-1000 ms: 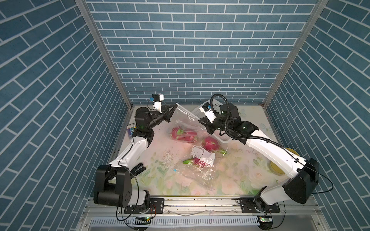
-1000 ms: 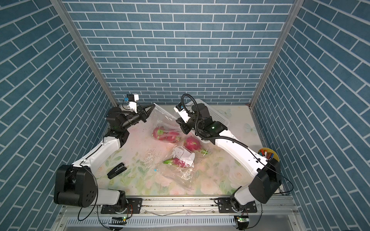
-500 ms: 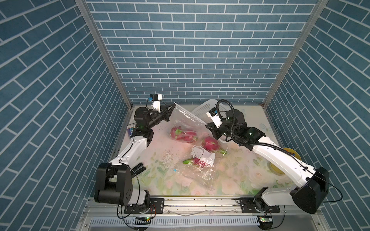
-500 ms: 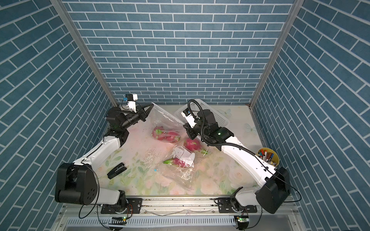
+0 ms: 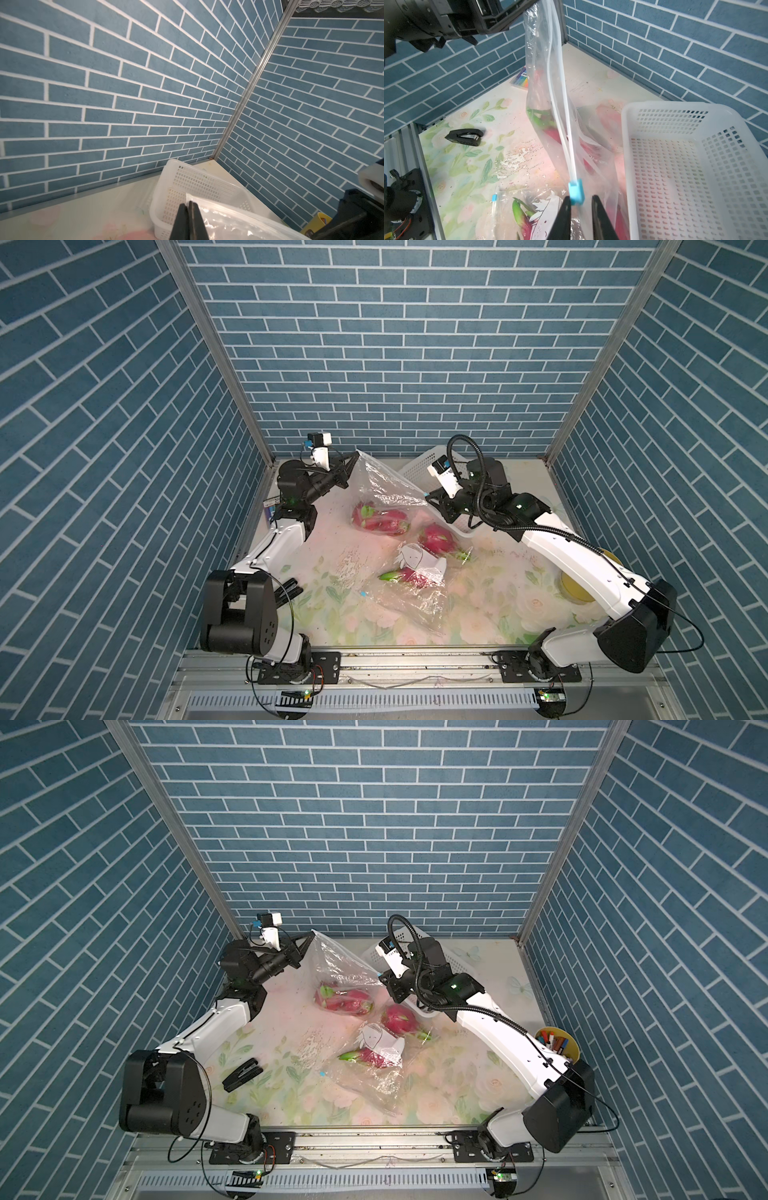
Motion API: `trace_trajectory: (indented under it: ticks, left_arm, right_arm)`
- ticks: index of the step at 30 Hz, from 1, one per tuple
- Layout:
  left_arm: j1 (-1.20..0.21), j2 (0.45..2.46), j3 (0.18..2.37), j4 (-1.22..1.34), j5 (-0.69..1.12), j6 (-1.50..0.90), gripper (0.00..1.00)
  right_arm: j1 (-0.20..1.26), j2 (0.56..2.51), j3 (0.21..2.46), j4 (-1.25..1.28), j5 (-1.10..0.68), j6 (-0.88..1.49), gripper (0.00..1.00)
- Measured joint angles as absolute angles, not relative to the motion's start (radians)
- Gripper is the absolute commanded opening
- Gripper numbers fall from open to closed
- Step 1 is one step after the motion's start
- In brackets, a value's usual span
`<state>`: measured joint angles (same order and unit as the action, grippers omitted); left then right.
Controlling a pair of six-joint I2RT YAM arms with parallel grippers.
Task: Open the zip-top bag and take out the dragon fruit
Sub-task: Unzip the zipper on the zipper food storage bag.
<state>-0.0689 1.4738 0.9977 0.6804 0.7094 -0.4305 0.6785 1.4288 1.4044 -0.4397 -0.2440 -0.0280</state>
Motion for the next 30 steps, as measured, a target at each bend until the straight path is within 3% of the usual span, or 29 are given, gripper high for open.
trace_trajectory:
  ticks: [9,16,20,22,25,30]
  left_arm:
    - [-0.064,1.474,0.998,0.779,0.839,-0.415,0.0]
    - [-0.081,1.474,0.997,0.82,0.905,-0.401,0.0]
    - [-0.09,1.474,0.997,0.823,0.918,-0.394,0.0]
    - [-0.093,1.475,0.997,0.826,0.92,-0.392,0.0]
    - [-0.097,1.48,0.997,0.829,0.918,-0.392,0.0]
    - [-0.102,1.502,1.035,0.776,0.851,-0.385,0.03]
  right_arm:
    - [0.67,1.571,1.625,-0.477,-0.261,-0.052,0.5]
    - [0.667,1.732,1.736,-0.491,-0.315,-0.059,0.57]
    - [0.667,1.772,1.736,-0.494,-0.337,-0.058,0.43]
    - [0.667,1.775,1.734,-0.492,-0.342,-0.056,0.29]
    - [0.667,1.774,1.732,-0.48,-0.355,-0.048,0.0]
    - [0.669,1.774,1.732,-0.466,-0.401,0.002,0.0]
